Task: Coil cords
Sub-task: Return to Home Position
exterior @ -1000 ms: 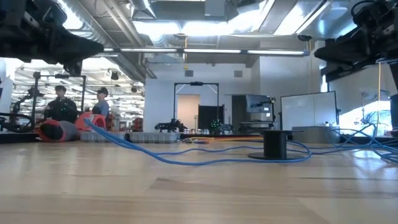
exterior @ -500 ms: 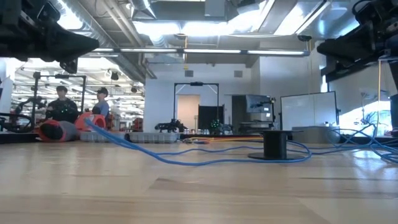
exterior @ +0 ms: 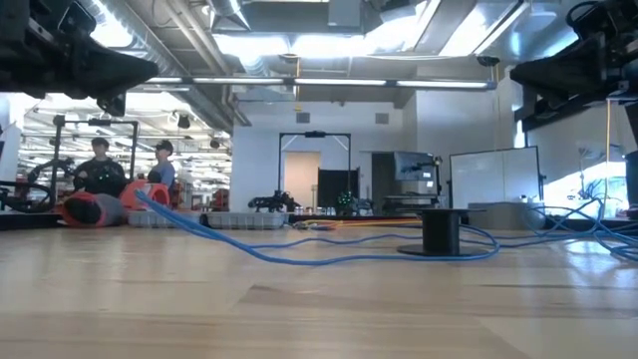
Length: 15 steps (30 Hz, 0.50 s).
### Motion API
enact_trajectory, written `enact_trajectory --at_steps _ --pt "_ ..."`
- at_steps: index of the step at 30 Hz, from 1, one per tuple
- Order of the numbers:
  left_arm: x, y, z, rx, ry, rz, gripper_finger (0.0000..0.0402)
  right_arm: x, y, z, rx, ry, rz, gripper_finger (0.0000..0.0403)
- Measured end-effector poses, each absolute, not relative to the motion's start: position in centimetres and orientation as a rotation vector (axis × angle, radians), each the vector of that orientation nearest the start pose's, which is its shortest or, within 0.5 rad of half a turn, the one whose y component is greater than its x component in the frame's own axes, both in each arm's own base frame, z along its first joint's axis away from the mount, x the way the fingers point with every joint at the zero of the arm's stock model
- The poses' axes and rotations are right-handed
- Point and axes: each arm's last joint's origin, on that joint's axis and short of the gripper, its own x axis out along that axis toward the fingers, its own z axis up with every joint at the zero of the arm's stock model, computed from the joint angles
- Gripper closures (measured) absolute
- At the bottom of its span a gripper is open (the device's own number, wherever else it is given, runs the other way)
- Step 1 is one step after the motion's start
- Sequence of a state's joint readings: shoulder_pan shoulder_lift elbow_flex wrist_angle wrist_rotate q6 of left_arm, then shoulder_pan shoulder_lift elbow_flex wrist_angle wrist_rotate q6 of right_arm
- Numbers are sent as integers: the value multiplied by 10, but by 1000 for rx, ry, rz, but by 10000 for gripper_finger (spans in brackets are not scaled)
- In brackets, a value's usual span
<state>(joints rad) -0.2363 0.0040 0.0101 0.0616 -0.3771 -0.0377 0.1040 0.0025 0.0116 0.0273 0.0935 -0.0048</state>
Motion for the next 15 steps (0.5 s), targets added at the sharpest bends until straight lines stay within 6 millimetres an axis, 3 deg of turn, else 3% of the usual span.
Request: enact_trajectory --at_steps 15 --pt "96 -7 172 -48 -65 188 394 97 7 169 -3 -31 11 352"
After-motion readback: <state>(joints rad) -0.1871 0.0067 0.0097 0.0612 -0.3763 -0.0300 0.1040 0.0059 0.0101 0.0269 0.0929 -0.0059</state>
